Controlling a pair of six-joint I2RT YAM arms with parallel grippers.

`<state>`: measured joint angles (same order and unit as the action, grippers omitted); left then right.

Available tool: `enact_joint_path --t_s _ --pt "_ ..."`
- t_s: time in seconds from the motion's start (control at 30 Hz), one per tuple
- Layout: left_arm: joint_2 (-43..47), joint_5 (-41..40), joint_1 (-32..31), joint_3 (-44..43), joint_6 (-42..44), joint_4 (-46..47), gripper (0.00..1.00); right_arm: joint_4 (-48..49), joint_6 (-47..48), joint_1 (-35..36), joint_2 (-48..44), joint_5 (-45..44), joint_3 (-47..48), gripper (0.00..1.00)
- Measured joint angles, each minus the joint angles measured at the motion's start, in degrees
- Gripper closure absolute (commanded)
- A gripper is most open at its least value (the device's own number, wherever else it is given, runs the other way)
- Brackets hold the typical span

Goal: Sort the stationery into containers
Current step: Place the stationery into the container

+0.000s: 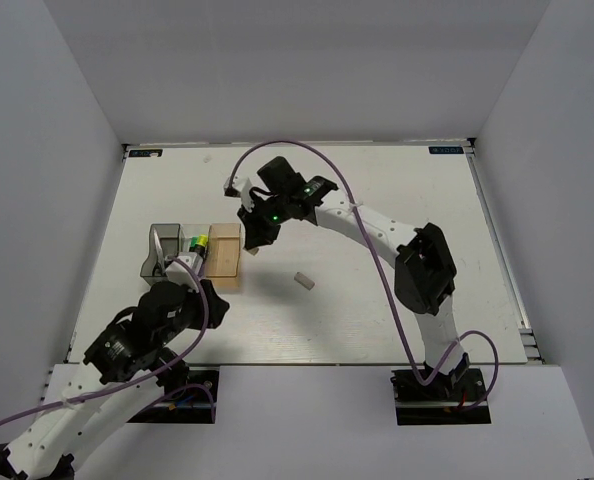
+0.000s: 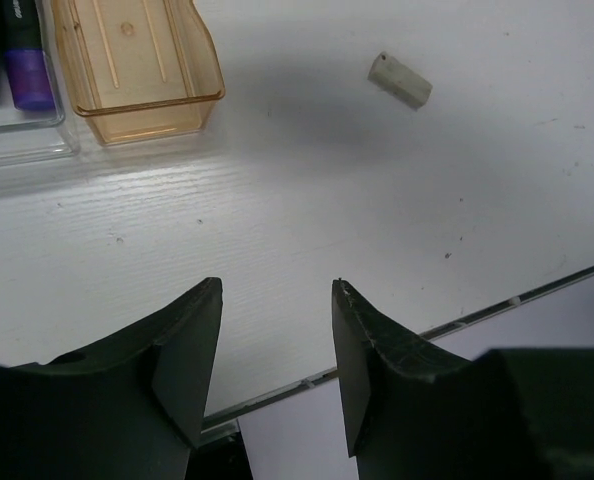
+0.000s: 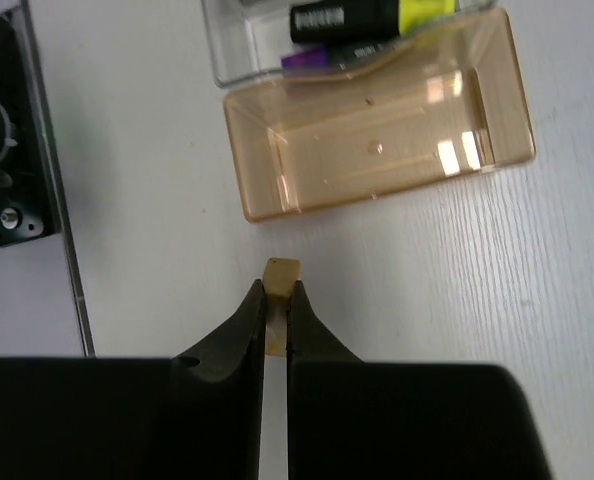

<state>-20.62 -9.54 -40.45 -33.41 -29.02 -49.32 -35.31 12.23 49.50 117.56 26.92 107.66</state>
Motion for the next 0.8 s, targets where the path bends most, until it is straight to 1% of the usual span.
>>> enact_joint_path --t_s 0.2,0.3,0.5,0.53,0.57,0.6,0.63,0.67,0.7,0.73,0.77,0.8 --pt "2.1 -2.1 0.0 -0.5 -0.8 0.0 0.42 8.9 0.2 0.6 3.7 6.4 1.3 1.0" --pt "2.9 -2.4 0.0 -0.5 -1.5 -0.2 0.42 13.1 0.2 0.9 6.9 7.5 2.8 1.0" --pt "3.2 -2.5 0.0 -0.5 -2.3 -1.7 0.43 17.7 0.8 1.9 12.4 8.0 5.0 1.0" --pt "3.2 -2.5 0.0 -0.5 -2.4 -1.9 0.43 18.1 1.2 2.2 13.0 8.0 5.1 0.93" --pt "3.2 -2.5 0.0 -0.5 -2.5 -2.2 0.43 18.4 1.7 2.4 13.5 7.8 5.1 0.81" --pt "3.3 -2.5 0.0 -0.5 -2.6 -2.5 0.43 18.7 2.1 2.7 13.9 7.7 5.1 0.72" --pt "3.4 -2.5 0.0 -0.5 -2.6 -2.9 0.43 18.8 2.6 3.0 14.2 7.5 5.1 0.6" --pt "3.5 -2.5 0.0 -0.5 -2.8 -3.1 0.43 18.7 2.9 3.2 14.4 7.4 5.1 0.56" --pt "3.6 -2.4 0.0 -0.5 -2.8 -3.3 0.45 18.7 3.4 3.3 14.5 7.3 5.1 0.55" --pt "3.6 -2.4 0.0 -0.5 -3.0 -3.2 0.52 18.7 3.9 3.5 14.5 7.3 5.1 0.55" --pt "3.6 -2.3 0.0 -0.5 -3.0 -3.2 0.58 18.8 4.2 3.6 14.5 7.3 5.1 0.57" --pt "3.5 -2.1 0.0 -0.5 -3.0 -3.2 0.63 18.8 4.6 3.7 14.4 7.3 5.1 0.61"
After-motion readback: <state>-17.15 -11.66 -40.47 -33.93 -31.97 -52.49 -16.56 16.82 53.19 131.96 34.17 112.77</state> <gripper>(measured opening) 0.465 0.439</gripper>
